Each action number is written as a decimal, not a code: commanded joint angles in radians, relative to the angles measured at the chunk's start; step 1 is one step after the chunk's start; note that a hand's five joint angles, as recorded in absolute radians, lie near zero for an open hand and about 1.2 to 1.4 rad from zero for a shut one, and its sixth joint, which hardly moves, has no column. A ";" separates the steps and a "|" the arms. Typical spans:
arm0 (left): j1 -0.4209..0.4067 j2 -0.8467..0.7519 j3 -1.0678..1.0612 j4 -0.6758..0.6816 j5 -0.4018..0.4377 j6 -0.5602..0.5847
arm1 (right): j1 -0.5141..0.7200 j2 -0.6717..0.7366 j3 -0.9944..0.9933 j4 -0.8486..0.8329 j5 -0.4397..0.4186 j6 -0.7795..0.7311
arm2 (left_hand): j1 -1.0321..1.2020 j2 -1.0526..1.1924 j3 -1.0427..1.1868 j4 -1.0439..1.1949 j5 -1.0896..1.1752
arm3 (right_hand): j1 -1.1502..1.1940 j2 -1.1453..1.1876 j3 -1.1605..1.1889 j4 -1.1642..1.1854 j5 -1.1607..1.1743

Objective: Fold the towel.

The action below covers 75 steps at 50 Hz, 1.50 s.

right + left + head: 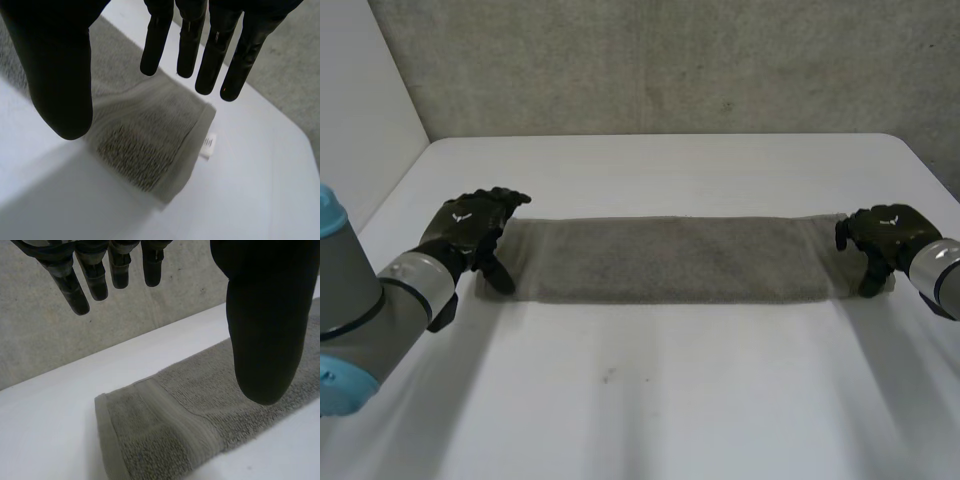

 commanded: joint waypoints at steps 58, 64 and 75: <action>0.025 0.052 -0.082 0.060 -0.002 -0.003 | 0.357 0.181 -0.444 -0.135 0.055 -0.098 | 0.001 0.009 0.007 0.006 -0.029 | 0.791 0.871 0.870 0.871 0.876; 0.025 0.056 -0.091 0.060 -0.002 -0.003 | 0.601 0.302 -0.485 -0.156 0.045 -0.100 | 0.001 0.009 0.007 0.006 -0.029 | 0.791 0.871 0.870 0.871 0.876; 0.027 0.056 -0.093 0.061 0.000 -0.003 | 0.775 0.451 -0.510 -0.156 0.041 -0.100 | 0.001 0.009 0.007 0.006 -0.029 | 0.791 0.871 0.870 0.871 0.876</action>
